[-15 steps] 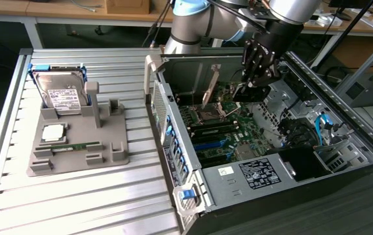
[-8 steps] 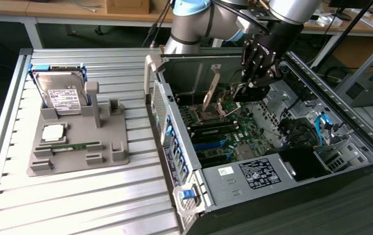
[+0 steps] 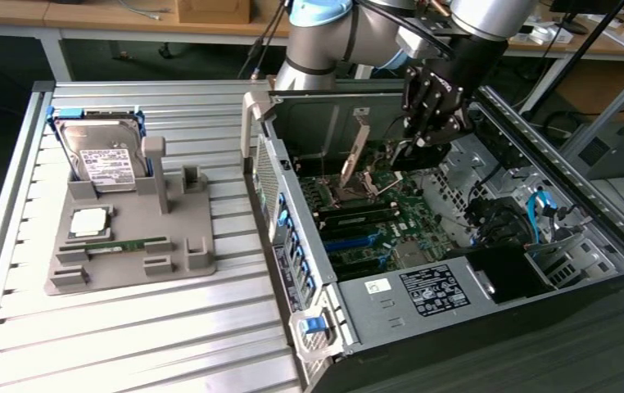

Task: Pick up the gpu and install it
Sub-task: 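Insert the gpu into the slot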

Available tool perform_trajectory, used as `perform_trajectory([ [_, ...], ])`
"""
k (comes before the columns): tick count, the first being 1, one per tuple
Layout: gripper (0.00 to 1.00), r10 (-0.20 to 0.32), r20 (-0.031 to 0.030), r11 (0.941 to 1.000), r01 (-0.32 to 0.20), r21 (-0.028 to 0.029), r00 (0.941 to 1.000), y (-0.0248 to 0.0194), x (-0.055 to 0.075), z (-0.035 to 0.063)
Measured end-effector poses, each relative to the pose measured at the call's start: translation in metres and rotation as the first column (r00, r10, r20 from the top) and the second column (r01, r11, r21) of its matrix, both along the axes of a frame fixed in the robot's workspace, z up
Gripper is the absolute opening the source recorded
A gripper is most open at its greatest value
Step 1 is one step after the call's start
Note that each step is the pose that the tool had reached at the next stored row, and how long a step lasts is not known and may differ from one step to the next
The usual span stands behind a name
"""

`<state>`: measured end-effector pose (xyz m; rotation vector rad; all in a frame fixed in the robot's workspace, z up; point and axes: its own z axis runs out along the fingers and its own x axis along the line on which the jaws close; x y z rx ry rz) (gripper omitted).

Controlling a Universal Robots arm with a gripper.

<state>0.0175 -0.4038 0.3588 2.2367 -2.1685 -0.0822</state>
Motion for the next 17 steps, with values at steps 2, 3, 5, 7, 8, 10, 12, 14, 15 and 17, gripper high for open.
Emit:
perform_trajectory([
  [2,0.27,0.012,0.0,0.9999,-0.012,0.0,0.9999,0.0,0.0,0.0],
  [3,0.27,0.018,0.0,0.9998,-0.018,0.0,0.9998,0.0,0.0,0.0],
  [5,0.27,0.032,0.0,0.9995,-0.032,0.0,0.9995,0.0,0.0,0.0],
  [7,0.27,0.045,0.0,0.999,-0.045,0.0,0.999,0.0,0.0,0.0],
  [8,0.27,0.05,0.0,0.9987,-0.05,0.0,0.9987,0.0,0.0,0.0],
  [10,0.27,0.062,0.0,0.9981,-0.062,0.0,0.9981,0.0,0.0,0.0],
  [12,0.27,0.077,0.0,0.9971,-0.077,0.0,0.9971,0.0,0.0,0.0],
  [14,0.27,0.096,0.0,0.9954,-0.096,0.0,0.9954,0.0,0.0,0.0],
  [15,0.27,0.104,0.0,0.9945,-0.104,0.0001,0.9945,0.0,0.0,0.0],
  [17,0.27,0.117,0.0,0.9931,-0.117,0.0,0.9931,0.0,0.0,0.0],
])
